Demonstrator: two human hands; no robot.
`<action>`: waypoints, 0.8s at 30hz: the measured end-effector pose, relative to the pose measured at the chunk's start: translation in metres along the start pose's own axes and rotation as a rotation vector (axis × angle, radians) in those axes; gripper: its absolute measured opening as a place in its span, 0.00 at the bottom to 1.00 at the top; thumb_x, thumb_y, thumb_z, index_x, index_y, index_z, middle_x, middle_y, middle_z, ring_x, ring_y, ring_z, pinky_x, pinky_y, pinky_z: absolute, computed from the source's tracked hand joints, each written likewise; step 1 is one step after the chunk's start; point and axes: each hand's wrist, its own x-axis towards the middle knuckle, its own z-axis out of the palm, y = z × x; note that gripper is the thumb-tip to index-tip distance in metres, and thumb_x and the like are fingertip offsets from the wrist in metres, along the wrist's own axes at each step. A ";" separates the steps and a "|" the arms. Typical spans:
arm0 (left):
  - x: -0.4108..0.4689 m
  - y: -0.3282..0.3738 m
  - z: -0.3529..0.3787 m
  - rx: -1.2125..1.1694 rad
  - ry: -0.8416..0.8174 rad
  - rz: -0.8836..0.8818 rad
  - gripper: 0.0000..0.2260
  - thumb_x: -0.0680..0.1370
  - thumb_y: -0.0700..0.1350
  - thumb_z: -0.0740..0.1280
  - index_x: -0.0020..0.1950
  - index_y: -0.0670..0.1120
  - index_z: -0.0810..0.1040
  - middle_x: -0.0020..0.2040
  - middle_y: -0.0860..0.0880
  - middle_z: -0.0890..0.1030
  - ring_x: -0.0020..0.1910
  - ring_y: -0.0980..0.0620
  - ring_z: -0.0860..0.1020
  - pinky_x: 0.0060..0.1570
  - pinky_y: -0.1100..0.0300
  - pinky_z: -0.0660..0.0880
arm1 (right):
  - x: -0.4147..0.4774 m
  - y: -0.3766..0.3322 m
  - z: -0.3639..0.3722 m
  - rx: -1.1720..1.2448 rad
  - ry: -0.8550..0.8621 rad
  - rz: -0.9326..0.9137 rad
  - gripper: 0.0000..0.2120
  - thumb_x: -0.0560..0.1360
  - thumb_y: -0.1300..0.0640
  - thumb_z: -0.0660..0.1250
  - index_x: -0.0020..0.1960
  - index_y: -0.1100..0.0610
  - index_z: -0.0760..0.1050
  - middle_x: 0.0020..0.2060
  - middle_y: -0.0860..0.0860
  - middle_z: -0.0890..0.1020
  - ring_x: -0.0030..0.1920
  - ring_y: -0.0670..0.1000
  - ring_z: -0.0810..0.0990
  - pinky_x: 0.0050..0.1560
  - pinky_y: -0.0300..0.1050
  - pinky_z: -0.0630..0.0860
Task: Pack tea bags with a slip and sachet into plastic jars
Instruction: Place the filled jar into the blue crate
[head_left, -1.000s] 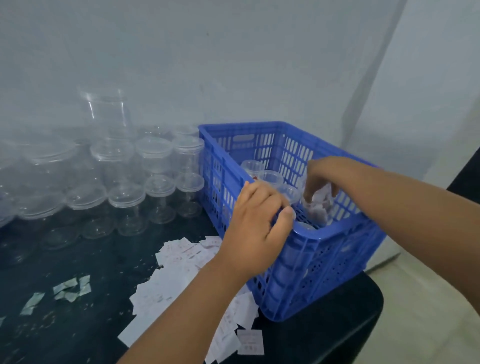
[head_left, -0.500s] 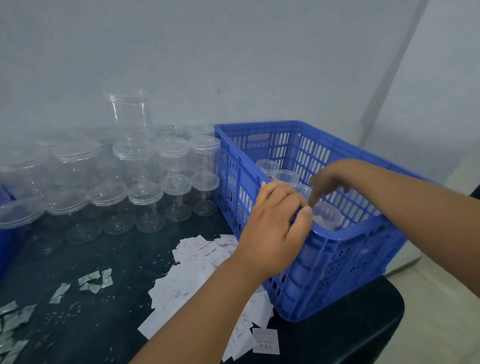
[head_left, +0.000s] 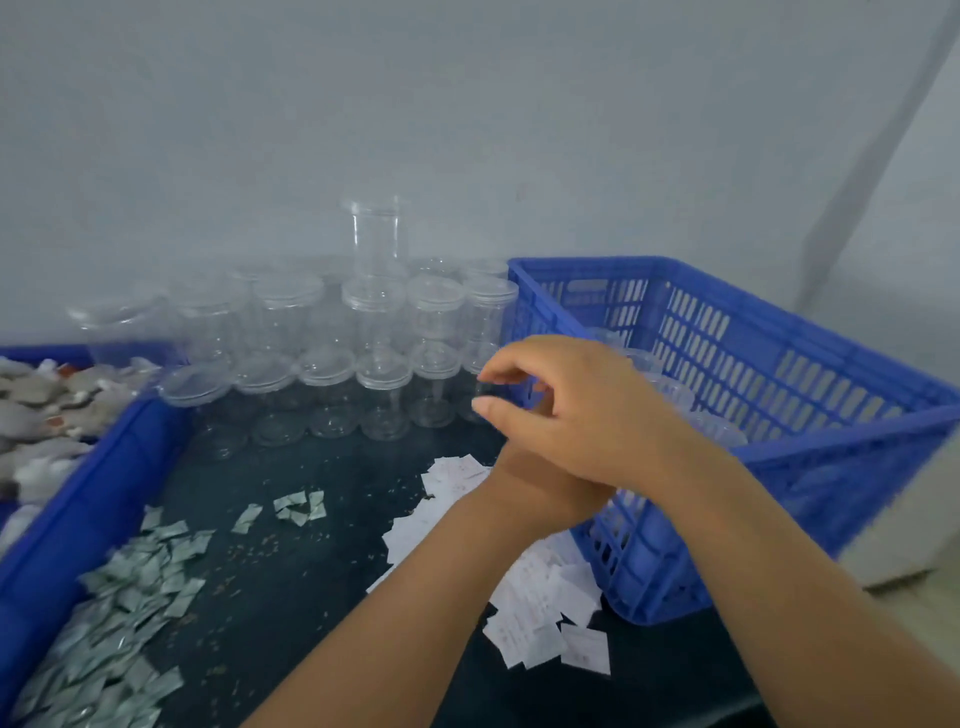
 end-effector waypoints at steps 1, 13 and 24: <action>-0.016 -0.013 -0.002 -0.039 0.037 -0.029 0.33 0.80 0.48 0.72 0.80 0.35 0.64 0.79 0.35 0.66 0.78 0.39 0.63 0.77 0.52 0.56 | -0.008 -0.006 0.015 -0.003 0.033 -0.065 0.14 0.81 0.42 0.71 0.61 0.48 0.84 0.59 0.41 0.83 0.62 0.42 0.80 0.64 0.39 0.74; -0.176 -0.223 0.013 0.058 0.583 -0.505 0.19 0.82 0.58 0.67 0.34 0.52 0.72 0.28 0.52 0.74 0.30 0.51 0.75 0.27 0.61 0.66 | -0.004 0.002 0.183 0.437 -0.110 0.315 0.28 0.80 0.43 0.73 0.77 0.44 0.68 0.72 0.38 0.69 0.70 0.41 0.72 0.75 0.52 0.73; -0.172 -0.238 0.019 -0.002 0.489 -0.505 0.21 0.79 0.68 0.60 0.39 0.53 0.75 0.38 0.60 0.80 0.36 0.56 0.78 0.31 0.62 0.72 | 0.228 0.003 0.130 0.481 0.268 0.463 0.52 0.75 0.38 0.78 0.86 0.53 0.52 0.81 0.56 0.66 0.80 0.59 0.67 0.77 0.56 0.70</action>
